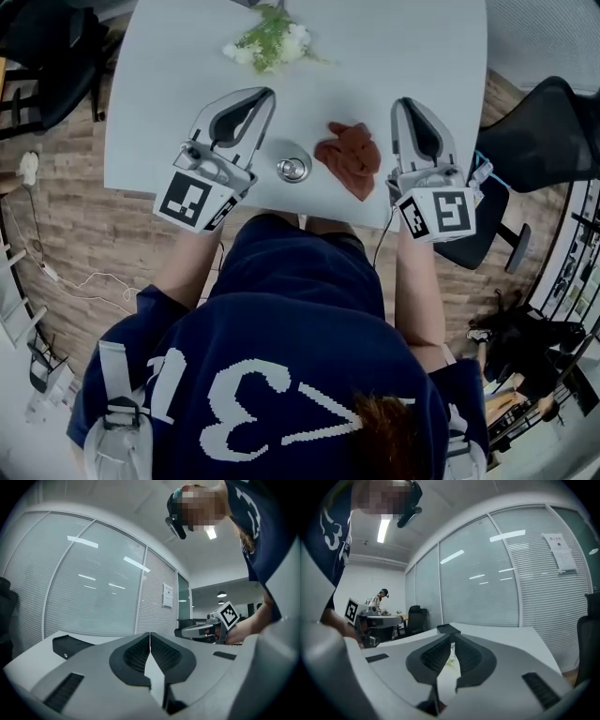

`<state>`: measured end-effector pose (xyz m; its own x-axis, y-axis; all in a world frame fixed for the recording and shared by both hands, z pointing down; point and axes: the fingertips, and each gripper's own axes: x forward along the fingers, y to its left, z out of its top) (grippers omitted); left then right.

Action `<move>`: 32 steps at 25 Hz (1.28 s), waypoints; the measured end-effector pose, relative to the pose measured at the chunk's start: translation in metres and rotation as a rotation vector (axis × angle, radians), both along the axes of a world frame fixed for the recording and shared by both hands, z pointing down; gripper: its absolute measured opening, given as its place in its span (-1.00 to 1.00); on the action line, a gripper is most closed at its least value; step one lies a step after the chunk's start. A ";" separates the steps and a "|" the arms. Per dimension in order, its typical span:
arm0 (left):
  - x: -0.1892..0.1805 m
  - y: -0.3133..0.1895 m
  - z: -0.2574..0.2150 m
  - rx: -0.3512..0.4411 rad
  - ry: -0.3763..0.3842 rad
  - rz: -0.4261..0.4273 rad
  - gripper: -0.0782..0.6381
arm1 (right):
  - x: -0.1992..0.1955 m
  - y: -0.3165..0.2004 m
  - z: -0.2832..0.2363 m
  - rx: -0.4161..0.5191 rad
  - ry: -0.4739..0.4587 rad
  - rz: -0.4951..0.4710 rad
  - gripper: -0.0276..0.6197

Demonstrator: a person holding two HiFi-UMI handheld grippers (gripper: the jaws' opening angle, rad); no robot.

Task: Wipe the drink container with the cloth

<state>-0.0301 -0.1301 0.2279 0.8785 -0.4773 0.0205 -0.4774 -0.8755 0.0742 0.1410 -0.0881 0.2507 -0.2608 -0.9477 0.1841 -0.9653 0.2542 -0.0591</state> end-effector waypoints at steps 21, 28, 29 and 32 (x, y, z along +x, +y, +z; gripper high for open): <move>0.010 0.082 0.099 -0.139 -0.268 0.209 -0.27 | -0.052 0.070 0.239 -0.663 0.358 -0.375 -0.05; 0.010 0.104 0.126 -0.174 -0.345 0.184 -0.11 | -0.052 0.065 0.235 -0.621 0.330 -0.360 -0.56; 0.011 0.105 0.126 -0.176 -0.343 0.173 -0.11 | -0.051 0.064 0.234 -0.626 0.304 -0.367 -0.60; 0.015 0.108 0.125 -0.200 -0.334 0.168 -0.10 | -0.047 0.053 0.225 -0.618 0.210 -0.361 -0.64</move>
